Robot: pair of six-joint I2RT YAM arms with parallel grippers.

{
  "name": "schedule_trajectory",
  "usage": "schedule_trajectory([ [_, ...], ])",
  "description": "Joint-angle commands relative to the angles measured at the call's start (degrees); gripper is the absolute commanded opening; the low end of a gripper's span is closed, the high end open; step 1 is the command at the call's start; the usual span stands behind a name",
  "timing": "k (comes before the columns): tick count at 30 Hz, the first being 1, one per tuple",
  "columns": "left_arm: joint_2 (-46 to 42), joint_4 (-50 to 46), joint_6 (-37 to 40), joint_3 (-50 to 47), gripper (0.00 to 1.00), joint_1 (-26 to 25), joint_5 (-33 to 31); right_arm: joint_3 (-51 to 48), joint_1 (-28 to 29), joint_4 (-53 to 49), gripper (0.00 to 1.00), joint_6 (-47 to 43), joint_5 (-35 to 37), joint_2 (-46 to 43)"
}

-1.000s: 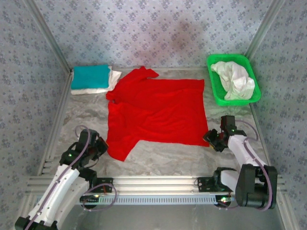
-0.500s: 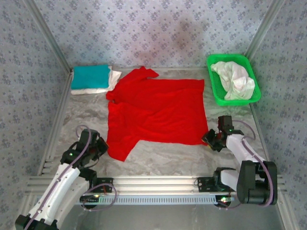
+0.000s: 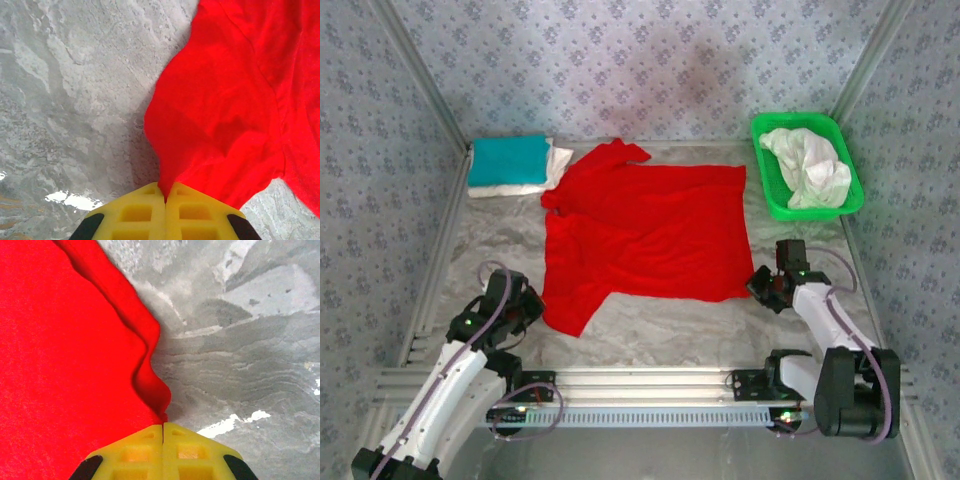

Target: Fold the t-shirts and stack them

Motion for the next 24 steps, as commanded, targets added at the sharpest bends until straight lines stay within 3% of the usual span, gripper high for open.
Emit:
schedule_trajectory([
  [1, 0.17, -0.19, 1.43, 2.91, 0.0, 0.22, -1.65, 1.93, -0.1, -4.02, 0.0, -0.51, 0.56, -0.89],
  [8, 0.27, -0.26, 1.75, 3.11, 0.0, 0.31, -2.03, 2.1, -0.11, -3.37, 0.0, -1.0, 0.57, -3.07],
  [13, 0.42, 1.19, 1.41, 2.01, 0.0, 0.4, -1.88, 0.24, -0.17, -3.16, 0.27, -0.3, 0.54, -1.35],
  [20, 0.53, 1.08, 1.22, 1.17, 0.0, 0.48, -1.78, -1.88, 0.07, -0.88, 0.5, 1.35, 0.53, 0.87],
  [22, 0.49, 1.35, 1.24, 0.96, 0.0, 0.57, -1.81, -2.04, 0.29, -1.33, 0.65, 1.58, 1.04, 1.11],
  [23, 0.51, 1.42, 1.13, 0.91, 0.0, 0.59, -1.74, -2.56, 0.24, -1.29, 0.79, 1.95, 0.74, 0.95],
  [24, 0.49, 1.59, 1.2, 0.86, 0.0, 0.57, -1.76, -3.37, 0.18, -0.93, 0.83, 2.62, -0.06, 0.61],
])
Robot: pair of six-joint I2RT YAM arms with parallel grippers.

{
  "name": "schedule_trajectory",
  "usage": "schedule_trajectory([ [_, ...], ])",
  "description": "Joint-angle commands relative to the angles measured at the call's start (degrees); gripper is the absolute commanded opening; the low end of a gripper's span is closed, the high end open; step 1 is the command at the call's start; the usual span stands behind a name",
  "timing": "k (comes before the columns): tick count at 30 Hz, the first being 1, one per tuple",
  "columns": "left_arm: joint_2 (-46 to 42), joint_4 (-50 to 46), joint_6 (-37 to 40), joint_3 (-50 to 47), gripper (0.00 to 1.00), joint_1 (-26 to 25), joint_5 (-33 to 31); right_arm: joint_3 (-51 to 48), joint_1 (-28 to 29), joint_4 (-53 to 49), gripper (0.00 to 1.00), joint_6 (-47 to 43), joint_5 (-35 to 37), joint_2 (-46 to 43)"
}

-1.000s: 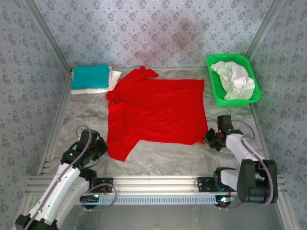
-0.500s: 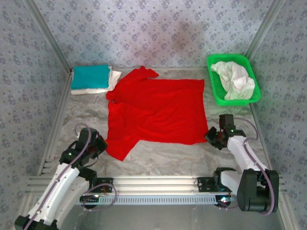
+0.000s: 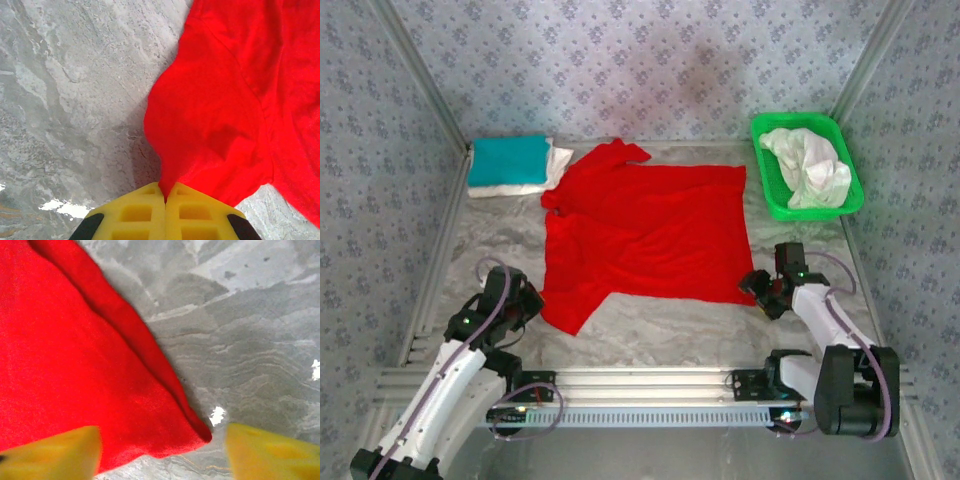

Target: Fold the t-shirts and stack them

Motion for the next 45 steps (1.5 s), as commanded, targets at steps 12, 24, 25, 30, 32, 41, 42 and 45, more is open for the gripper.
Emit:
schedule_trajectory([
  [12, 0.45, 1.31, 1.26, -1.06, 0.0, 0.94, -0.05, -3.86, 0.33, 6.51, 0.71, 4.44, -0.15, 2.84],
  [24, -0.25, 1.5, 0.87, -1.98, 0.0, 1.14, 0.27, 1.5, 6.9, 5.02, 0.56, 6.33, 3.89, 5.45],
  [25, -0.26, 1.74, 0.83, -2.16, 0.0, 1.19, 0.34, 1.67, 7.42, 5.0, 0.55, 6.47, 4.1, 6.03],
  [30, -1.07, 1.99, 0.41, -3.16, 0.0, 1.21, 0.5, 2.8, 10.07, 4.64, 0.52, 7.17, 5.81, 9.24],
  [32, -1.77, 1.9, 0.09, -3.64, 0.0, 1.21, 0.7, 3.7, 10.58, 4.11, 0.5, 7.31, 5.75, 10.05],
  [41, -4.54, 2.42, -1.19, -5.52, 0.0, 1.43, 1.39, 8.85, 13.14, -0.04, 0.47, 7.31, 8.49, 12.2],
  [42, -4.48, 2.6, -1.04, -5.46, 0.0, 1.39, 1.58, 9.3, 13.31, -0.23, 0.48, 7.16, 8.69, 12.82],
  [45, -4.3, 2.56, -0.55, -5.28, 0.0, 1.39, 1.66, 9.65, 13.36, -0.02, 0.47, 6.84, 9.4, 14.46],
])
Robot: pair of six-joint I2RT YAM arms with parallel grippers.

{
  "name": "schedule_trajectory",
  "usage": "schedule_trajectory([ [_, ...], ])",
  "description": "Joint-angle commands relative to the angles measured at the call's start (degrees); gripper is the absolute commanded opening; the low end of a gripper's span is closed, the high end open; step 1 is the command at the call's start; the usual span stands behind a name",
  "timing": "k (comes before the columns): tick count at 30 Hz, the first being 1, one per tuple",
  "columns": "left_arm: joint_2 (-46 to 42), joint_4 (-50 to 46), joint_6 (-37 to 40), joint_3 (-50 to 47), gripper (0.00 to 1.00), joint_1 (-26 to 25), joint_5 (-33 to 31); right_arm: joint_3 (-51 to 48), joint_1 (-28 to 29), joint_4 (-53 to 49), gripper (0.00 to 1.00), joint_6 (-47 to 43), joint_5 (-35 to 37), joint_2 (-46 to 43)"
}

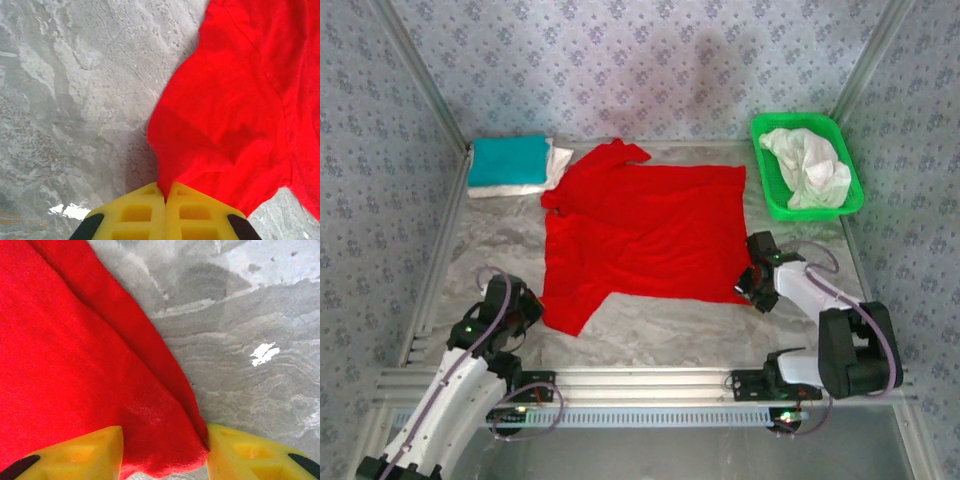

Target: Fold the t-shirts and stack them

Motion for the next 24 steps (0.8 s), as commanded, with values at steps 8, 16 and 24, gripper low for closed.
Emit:
schedule_trajectory([
  [8, -0.02, 0.54, 1.31, 1.1, 0.0, 1.04, 0.52, 1.98, 0.8, 4.07, 0.22, 0.36, -0.76, 0.29],
  [16, 3.96, 0.42, 4.21, 7.09, 0.0, 1.35, -0.11, 4.74, 0.72, 0.56, 0.01, -1.87, -0.55, -3.98],
  [24, 5.92, -3.06, 5.46, 13.37, 0.0, 1.42, -1.43, 3.86, 0.21, -6.4, 0.0, -3.64, -2.02, -11.57],
])
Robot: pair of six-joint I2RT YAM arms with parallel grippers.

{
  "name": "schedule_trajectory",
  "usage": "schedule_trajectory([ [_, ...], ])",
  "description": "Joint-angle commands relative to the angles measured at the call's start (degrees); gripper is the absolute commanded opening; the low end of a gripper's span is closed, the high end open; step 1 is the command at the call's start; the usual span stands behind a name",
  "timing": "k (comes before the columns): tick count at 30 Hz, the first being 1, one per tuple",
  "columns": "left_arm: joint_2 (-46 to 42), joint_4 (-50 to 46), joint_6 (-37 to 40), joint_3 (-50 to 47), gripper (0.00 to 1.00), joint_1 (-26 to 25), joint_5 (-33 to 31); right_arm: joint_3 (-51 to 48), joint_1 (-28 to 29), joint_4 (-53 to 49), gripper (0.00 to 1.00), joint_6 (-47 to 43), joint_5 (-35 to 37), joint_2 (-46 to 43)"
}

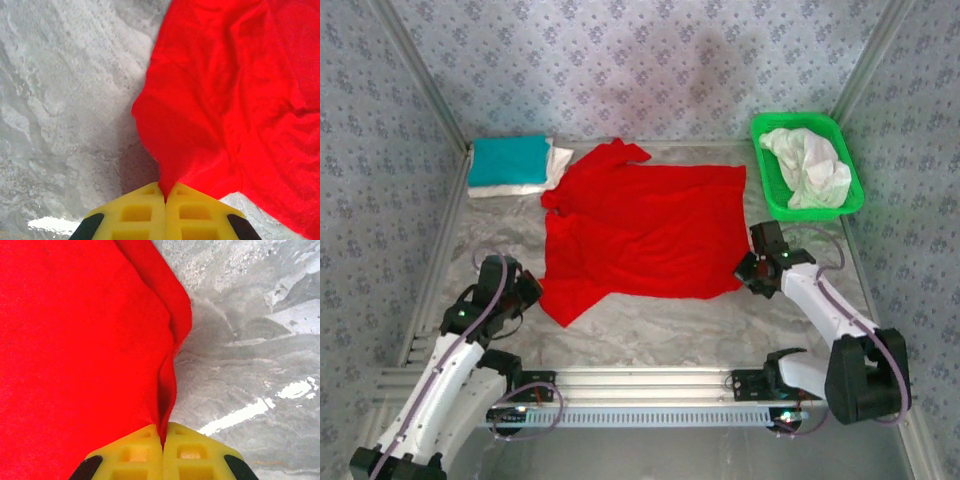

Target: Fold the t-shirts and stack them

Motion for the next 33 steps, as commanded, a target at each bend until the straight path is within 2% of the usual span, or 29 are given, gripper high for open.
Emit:
schedule_trajectory([
  [1, -1.16, -3.57, 1.05, 2.38, 0.0, 0.47, -1.65, -0.64, -0.34, -5.79, 0.0, -1.6, -1.15, -3.84],
  [5, -5.47, -7.16, -0.9, 2.79, 0.0, 0.45, -1.29, -2.21, -0.37, -10.34, 0.0, -1.69, -0.44, -9.78],
  [9, -9.45, -9.31, -2.25, 2.85, 0.0, 0.19, 1.9, -3.33, 0.21, -16.6, 0.0, -0.93, -0.77, -15.97],
  [14, -10.18, -15.25, 0.01, 8.88, 0.0, -1.3, 1.49, -3.82, 0.68, -21.34, 0.0, -0.25, -0.58, -21.68],
  [19, -9.18, -14.43, 0.37, 10.28, 0.0, -1.5, 1.75, -2.73, 0.3, -18.95, 0.0, -0.64, -2.85, -18.44],
  [23, -6.06, -13.71, -1.7, 14.74, 0.0, -1.59, 2.77, 1.74, 0.24, -20.85, 0.0, -1.74, -1.65, -16.82],
  [27, -5.25, -20.75, -0.21, 21.99, 0.0, -1.68, -0.01, 4.55, -0.22, -24.17, 0.0, -3.35, -0.93, -16.54],
  [33, -9.25, -28.48, -3.27, 23.48, 0.0, -1.73, 0.64, 4.0, -0.22, -26.81, 0.0, 0.49, 0.85, -21.02],
])
